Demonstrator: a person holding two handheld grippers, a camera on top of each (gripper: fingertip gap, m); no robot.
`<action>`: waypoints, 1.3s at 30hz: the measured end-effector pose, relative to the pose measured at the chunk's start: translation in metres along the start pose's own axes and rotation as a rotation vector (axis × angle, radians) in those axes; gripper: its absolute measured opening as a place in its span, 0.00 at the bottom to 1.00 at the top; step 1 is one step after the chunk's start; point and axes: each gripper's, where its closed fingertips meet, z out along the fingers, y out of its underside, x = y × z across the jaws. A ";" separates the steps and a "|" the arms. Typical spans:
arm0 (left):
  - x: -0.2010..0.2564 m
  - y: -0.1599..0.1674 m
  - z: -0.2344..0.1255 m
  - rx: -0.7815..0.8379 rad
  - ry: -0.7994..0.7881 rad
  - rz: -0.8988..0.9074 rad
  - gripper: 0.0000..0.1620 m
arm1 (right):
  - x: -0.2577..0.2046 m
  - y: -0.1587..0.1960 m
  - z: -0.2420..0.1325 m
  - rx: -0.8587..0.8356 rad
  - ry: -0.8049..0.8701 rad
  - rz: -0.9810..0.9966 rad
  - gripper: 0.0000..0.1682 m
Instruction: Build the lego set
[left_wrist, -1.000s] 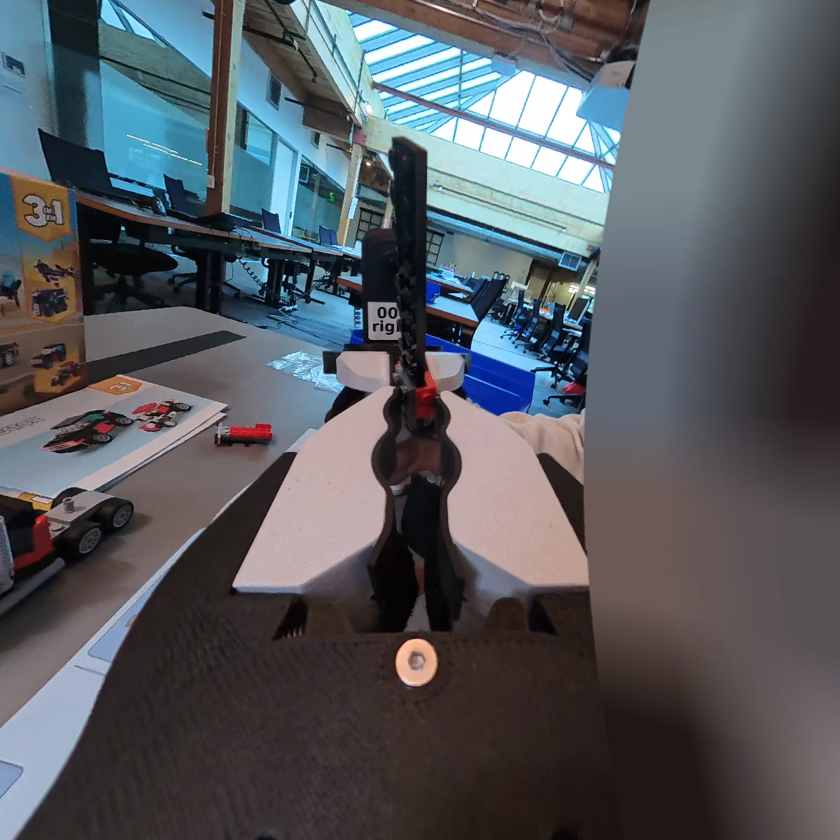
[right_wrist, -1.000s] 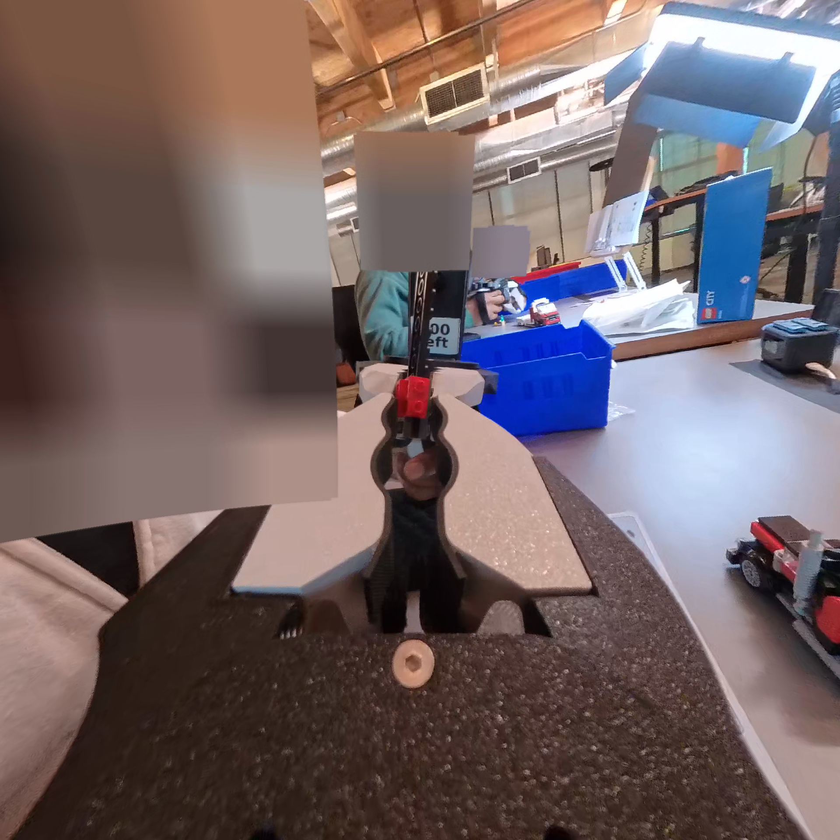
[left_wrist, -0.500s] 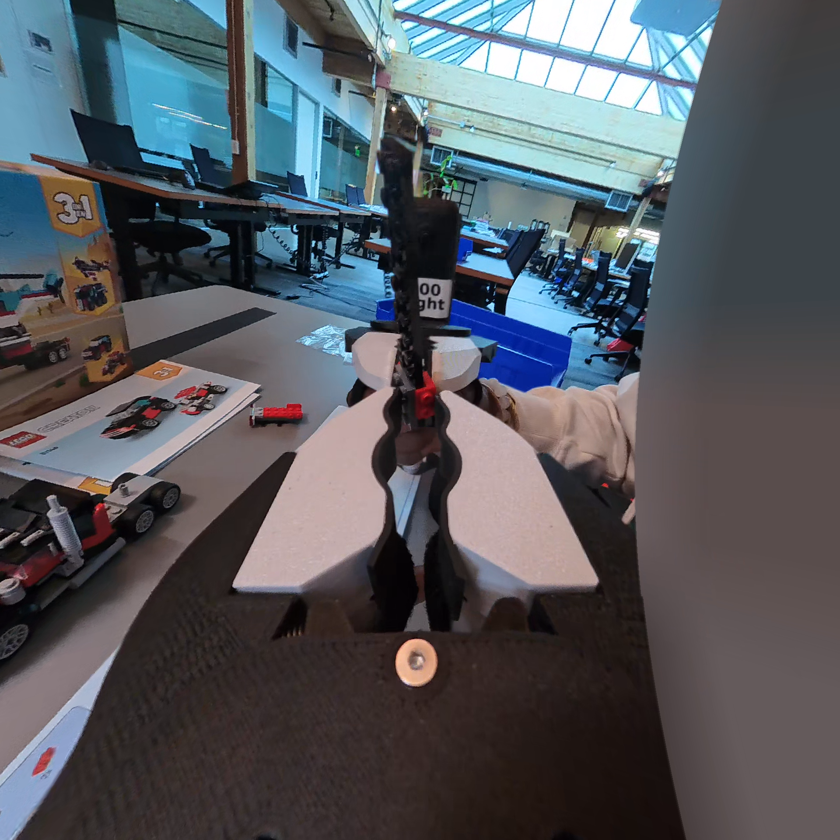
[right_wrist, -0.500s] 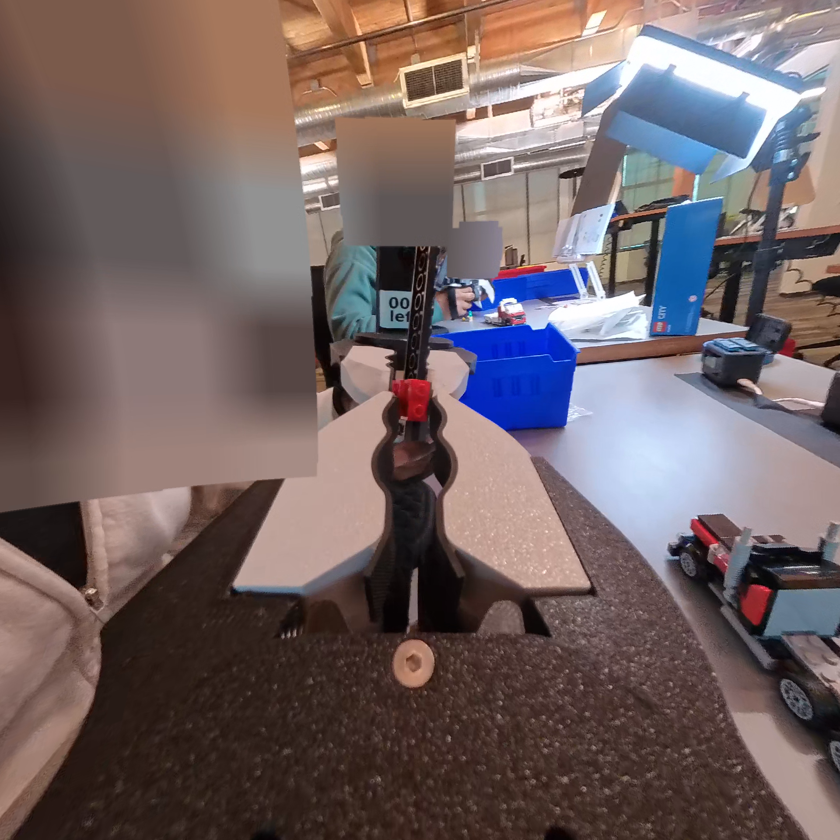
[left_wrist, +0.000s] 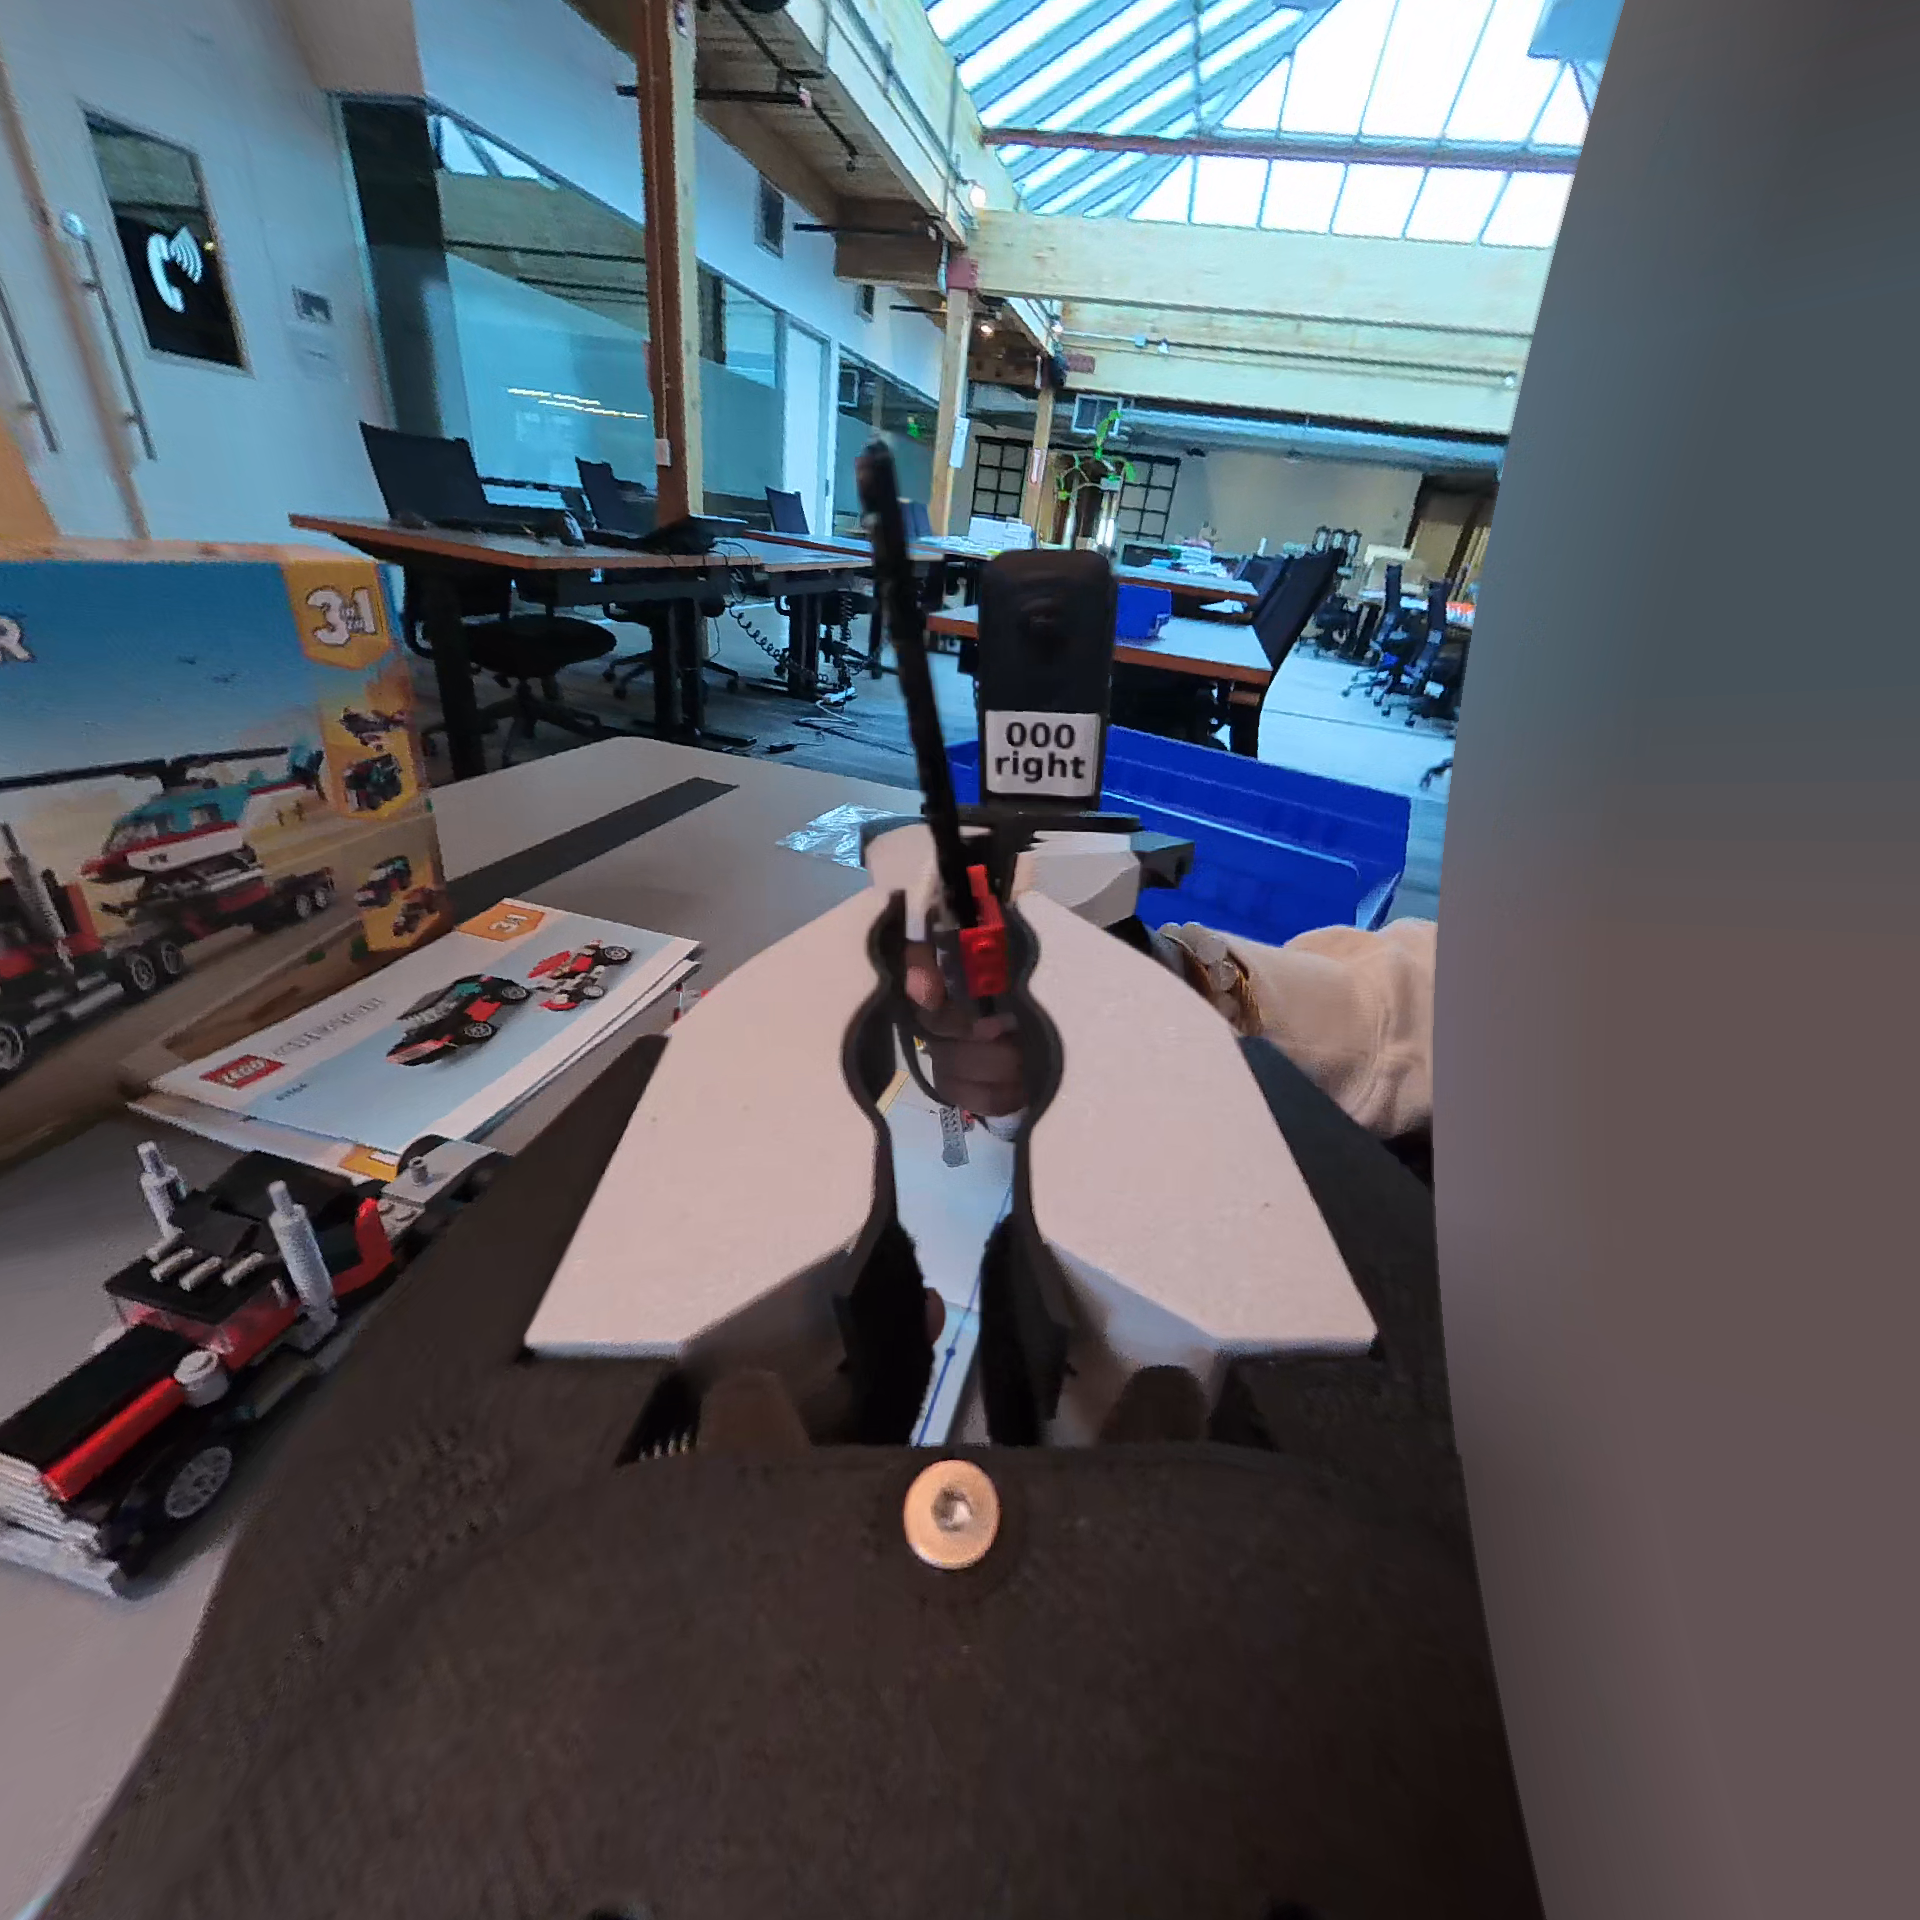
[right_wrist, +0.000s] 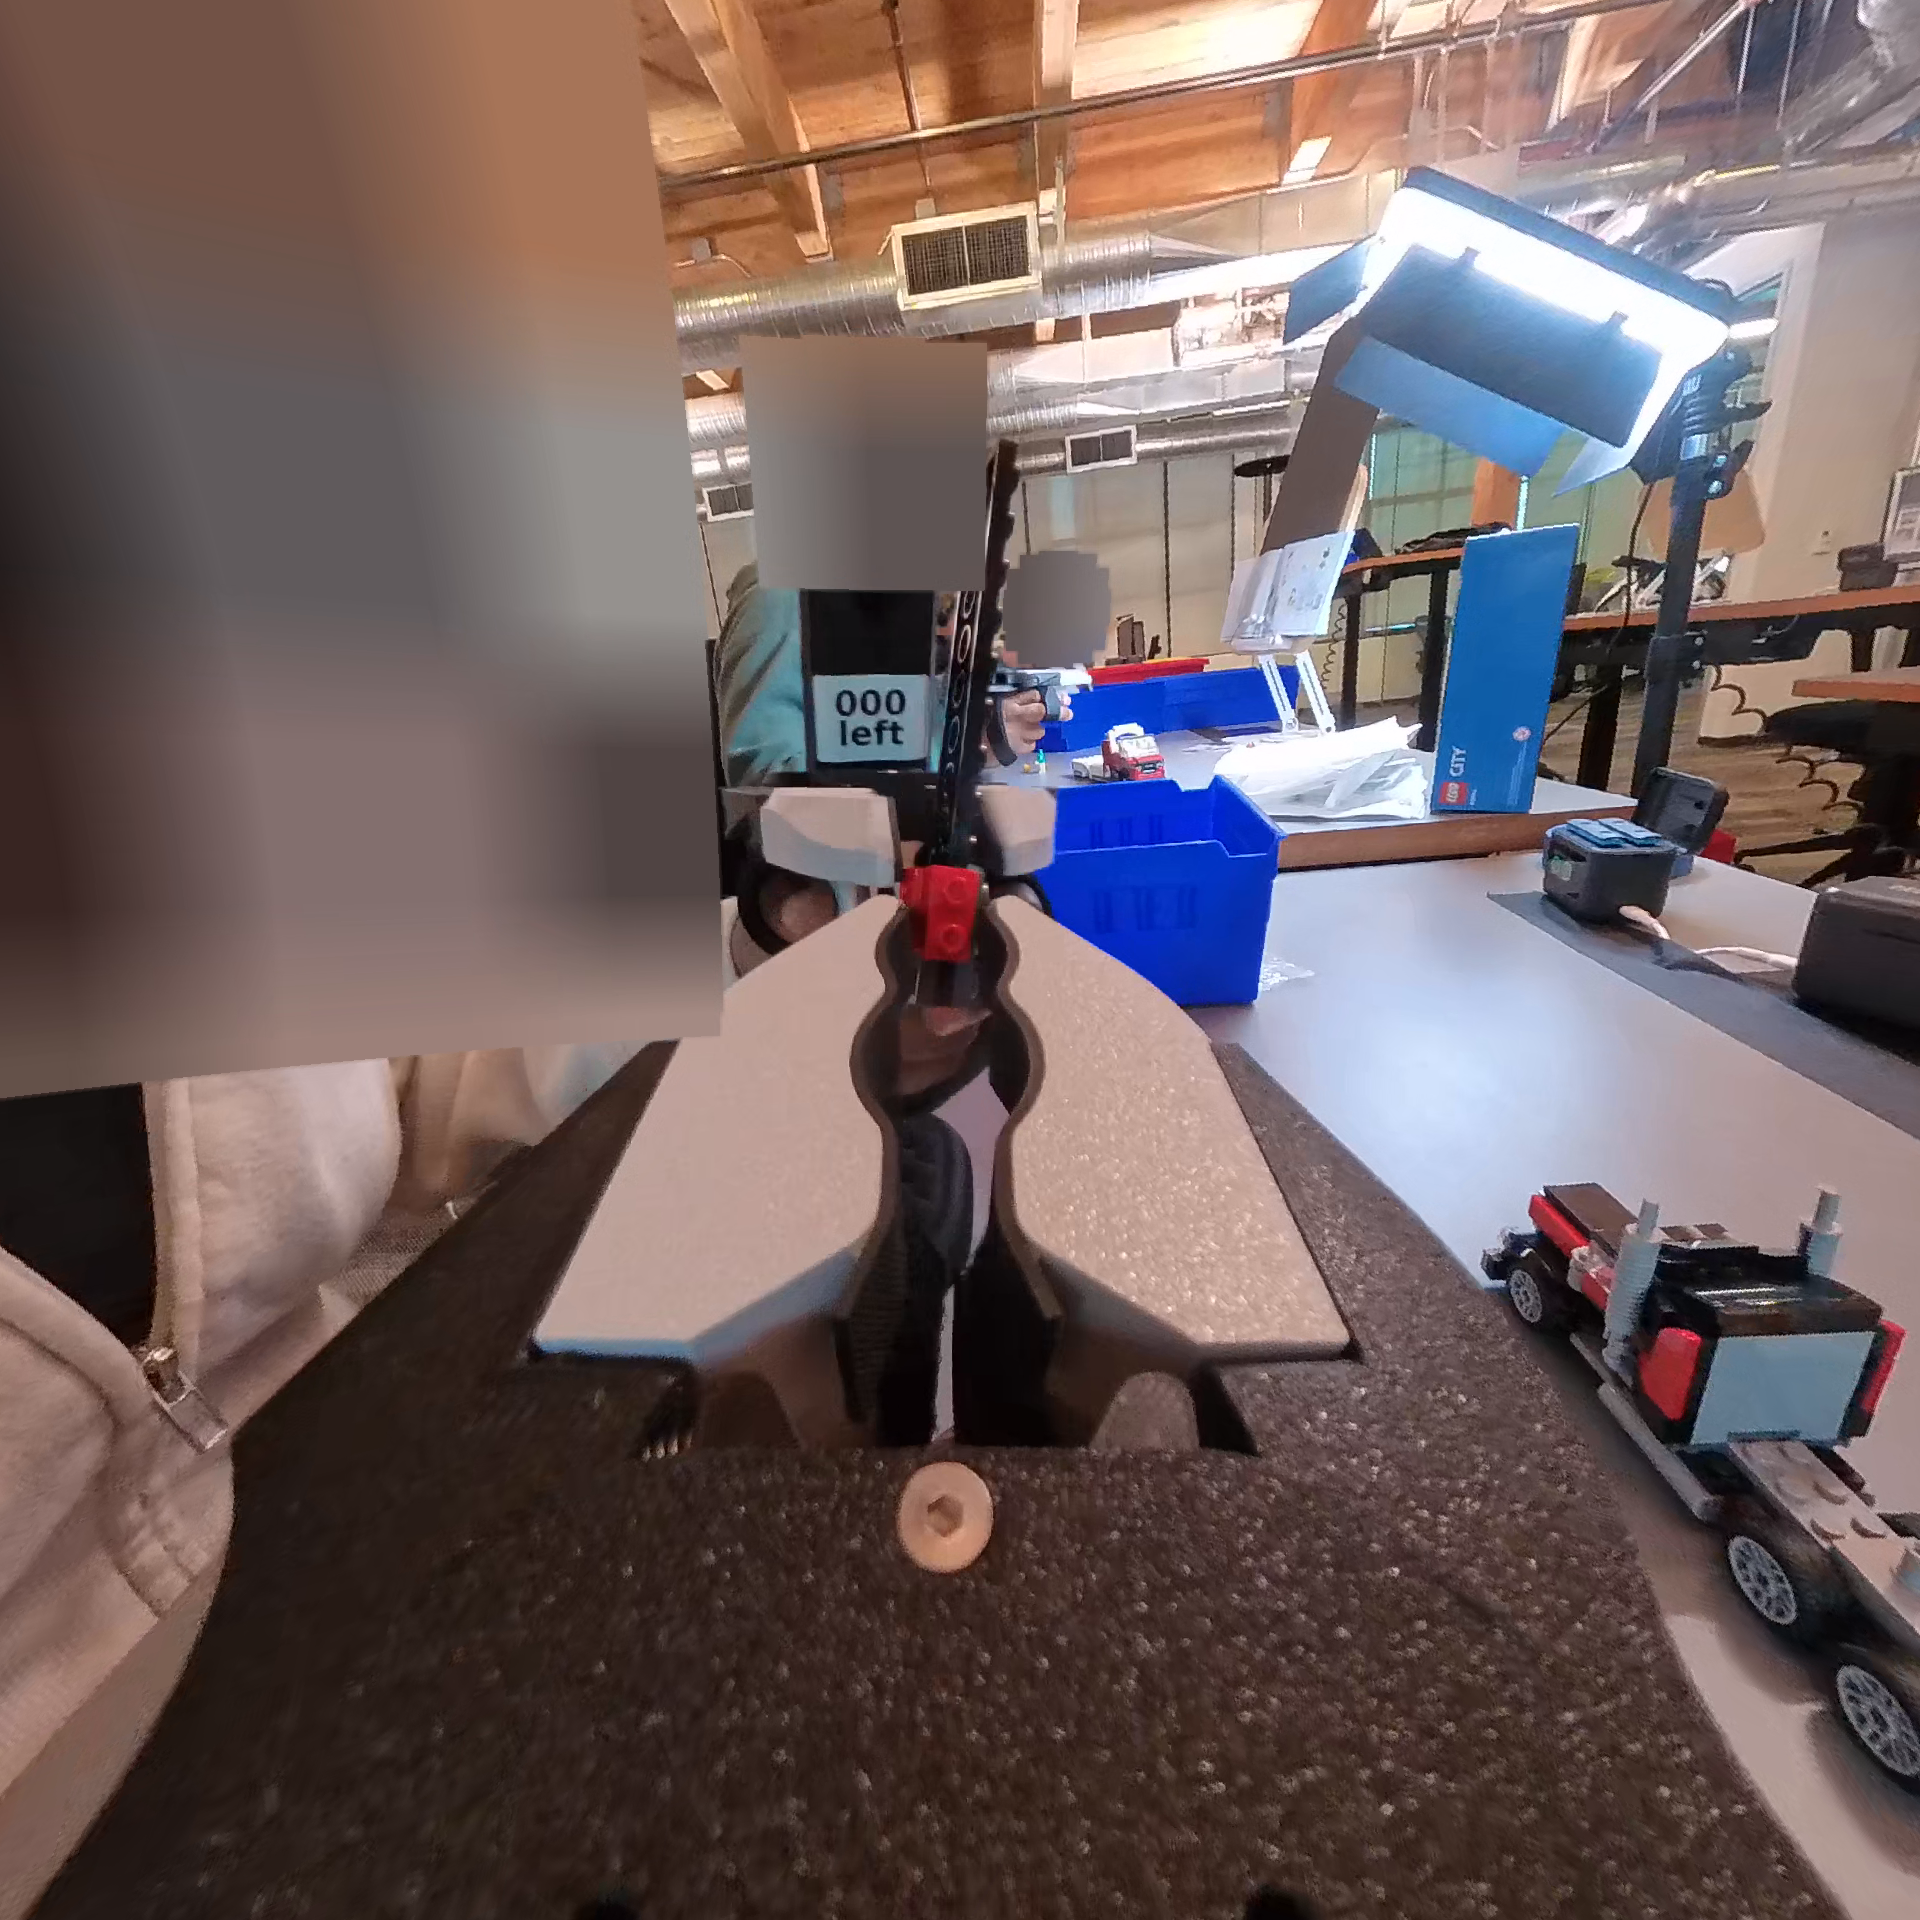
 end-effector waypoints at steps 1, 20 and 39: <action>0.003 0.000 0.000 -0.005 0.008 0.028 0.08 | -0.001 0.000 0.000 -0.002 -0.002 -0.005 0.07; 0.017 -0.001 -0.003 0.029 0.014 0.172 0.05 | -0.015 -0.002 0.001 -0.030 -0.067 -0.070 0.09; 0.010 -0.006 -0.007 0.220 -0.036 0.025 0.05 | -0.012 0.006 0.011 -0.051 -0.076 0.105 0.07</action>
